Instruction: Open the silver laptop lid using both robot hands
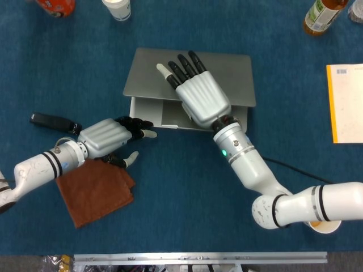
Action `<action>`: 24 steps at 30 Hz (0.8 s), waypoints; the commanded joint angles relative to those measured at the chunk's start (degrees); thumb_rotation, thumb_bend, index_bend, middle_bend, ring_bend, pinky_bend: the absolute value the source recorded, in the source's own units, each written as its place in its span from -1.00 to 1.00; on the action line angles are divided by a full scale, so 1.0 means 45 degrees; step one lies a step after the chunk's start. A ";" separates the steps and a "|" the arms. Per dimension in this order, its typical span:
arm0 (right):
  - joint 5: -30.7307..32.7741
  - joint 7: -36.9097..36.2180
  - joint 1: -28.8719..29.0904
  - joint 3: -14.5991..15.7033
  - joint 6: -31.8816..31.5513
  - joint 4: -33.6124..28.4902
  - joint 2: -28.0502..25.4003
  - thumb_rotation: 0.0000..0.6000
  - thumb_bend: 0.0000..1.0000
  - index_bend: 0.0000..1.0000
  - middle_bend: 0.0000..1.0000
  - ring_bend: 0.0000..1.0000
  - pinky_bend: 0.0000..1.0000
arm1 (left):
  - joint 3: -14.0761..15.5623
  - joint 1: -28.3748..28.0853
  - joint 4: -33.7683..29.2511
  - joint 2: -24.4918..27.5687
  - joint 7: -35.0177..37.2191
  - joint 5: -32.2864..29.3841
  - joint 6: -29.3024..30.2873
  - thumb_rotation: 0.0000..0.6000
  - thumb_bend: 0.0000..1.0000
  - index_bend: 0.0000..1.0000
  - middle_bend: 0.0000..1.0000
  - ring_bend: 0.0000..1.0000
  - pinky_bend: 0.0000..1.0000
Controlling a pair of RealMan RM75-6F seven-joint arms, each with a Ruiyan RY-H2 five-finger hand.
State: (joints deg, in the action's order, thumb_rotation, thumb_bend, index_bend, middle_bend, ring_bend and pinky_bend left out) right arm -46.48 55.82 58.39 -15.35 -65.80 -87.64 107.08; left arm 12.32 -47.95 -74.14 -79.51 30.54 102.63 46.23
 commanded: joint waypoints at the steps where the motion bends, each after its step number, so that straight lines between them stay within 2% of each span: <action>1: -0.0006 -0.0042 -0.0008 0.0012 -0.0014 -0.0022 -0.0034 1.00 -0.18 -0.89 -0.74 -1.00 -0.91 | 0.0038 -0.0072 0.0104 -0.0121 -0.0041 -0.0137 -0.0158 -0.34 0.11 -0.81 -0.99 -1.00 -1.00; 24: 0.0054 -0.0303 -0.0072 -0.0179 -0.0287 0.0007 -0.0562 1.00 -0.18 -0.89 -0.74 -1.00 -0.90 | 0.0316 -0.0285 0.0023 -0.0202 -0.0431 -0.0712 -0.0519 -0.34 0.10 -0.81 -0.99 -1.00 -1.00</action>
State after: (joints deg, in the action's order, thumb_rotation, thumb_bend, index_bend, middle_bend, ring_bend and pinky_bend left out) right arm -46.28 54.49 58.10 -16.11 -67.05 -87.66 104.62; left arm 13.73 -49.21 -74.02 -80.43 28.61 99.44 43.91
